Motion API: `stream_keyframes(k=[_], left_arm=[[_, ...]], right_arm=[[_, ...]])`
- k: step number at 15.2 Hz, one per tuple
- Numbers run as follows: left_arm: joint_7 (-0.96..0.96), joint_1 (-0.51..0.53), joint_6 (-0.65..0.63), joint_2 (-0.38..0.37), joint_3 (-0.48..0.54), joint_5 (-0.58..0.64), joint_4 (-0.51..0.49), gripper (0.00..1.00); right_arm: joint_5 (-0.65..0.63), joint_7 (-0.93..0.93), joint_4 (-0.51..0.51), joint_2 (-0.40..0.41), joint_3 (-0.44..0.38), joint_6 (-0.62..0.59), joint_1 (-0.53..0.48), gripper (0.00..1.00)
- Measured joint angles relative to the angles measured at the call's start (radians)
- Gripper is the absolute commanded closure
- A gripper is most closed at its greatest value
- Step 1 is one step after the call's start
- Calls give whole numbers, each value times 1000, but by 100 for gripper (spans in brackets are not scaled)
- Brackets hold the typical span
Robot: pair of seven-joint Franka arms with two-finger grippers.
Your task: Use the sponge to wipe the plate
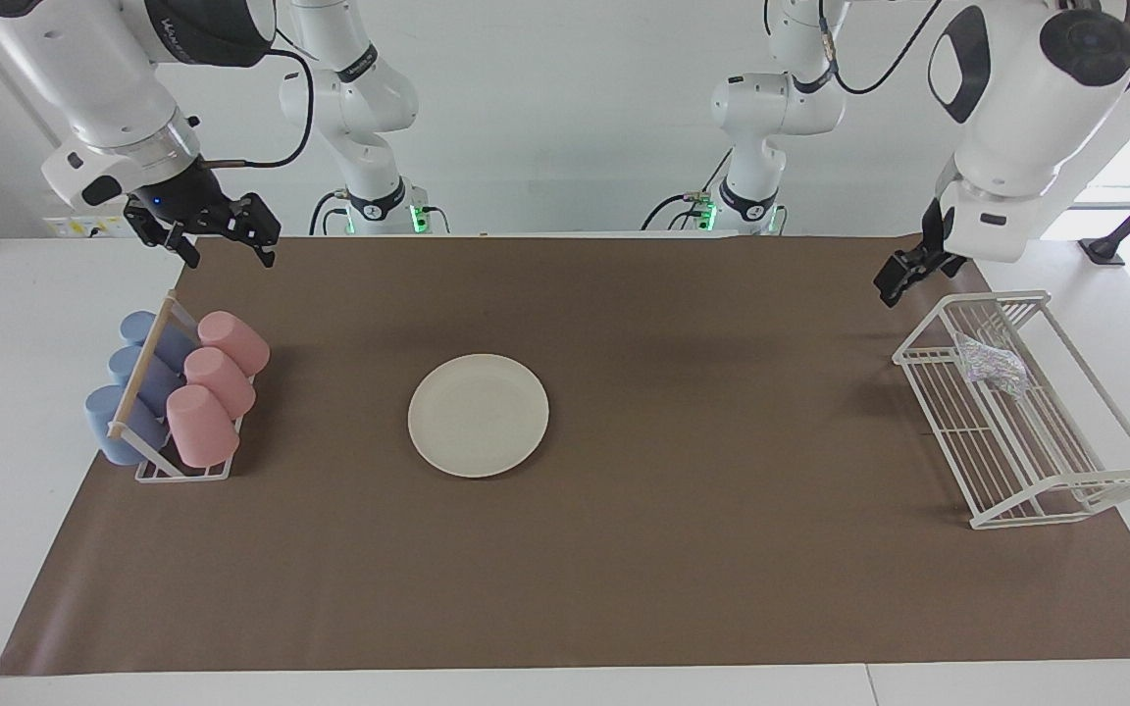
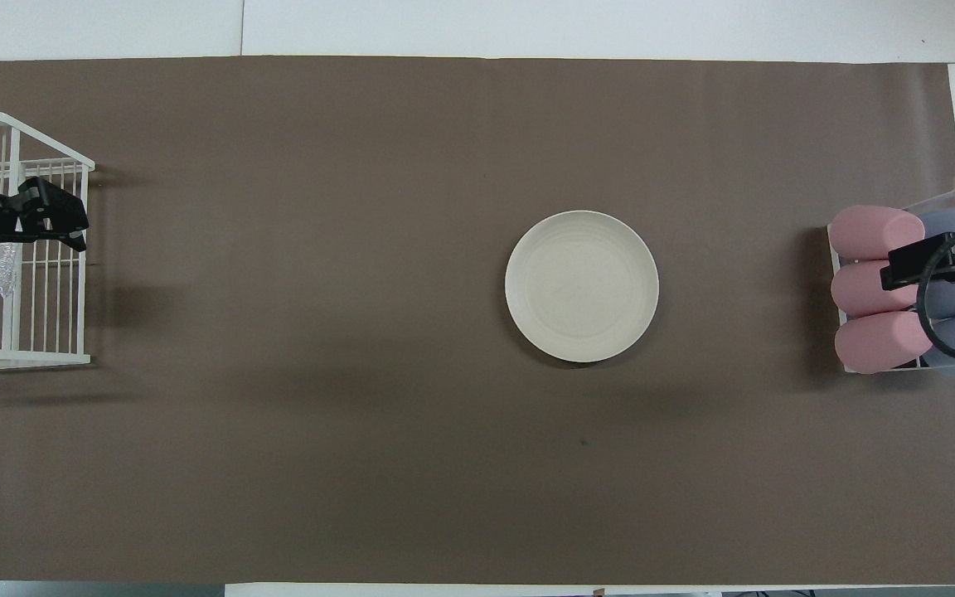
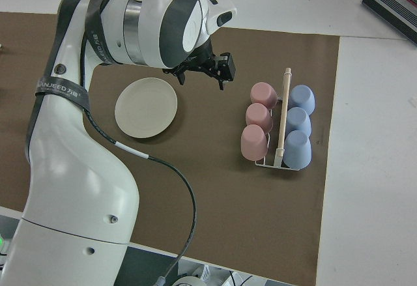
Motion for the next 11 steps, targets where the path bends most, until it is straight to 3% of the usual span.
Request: stream_keyframes(k=[4,7,11], left_arm=[[42,28,-38,-77,-4,-88,-16,0],[67,60,-48,-72,-7,-106,-20,0],[256,79,-39,-58,-9,-106,-46,0]], right_arm=[[0,0,0,0,0,0,0,0],[0,0,0,0,0,0,0,0],[0,0,0,0,0,0,0,0]])
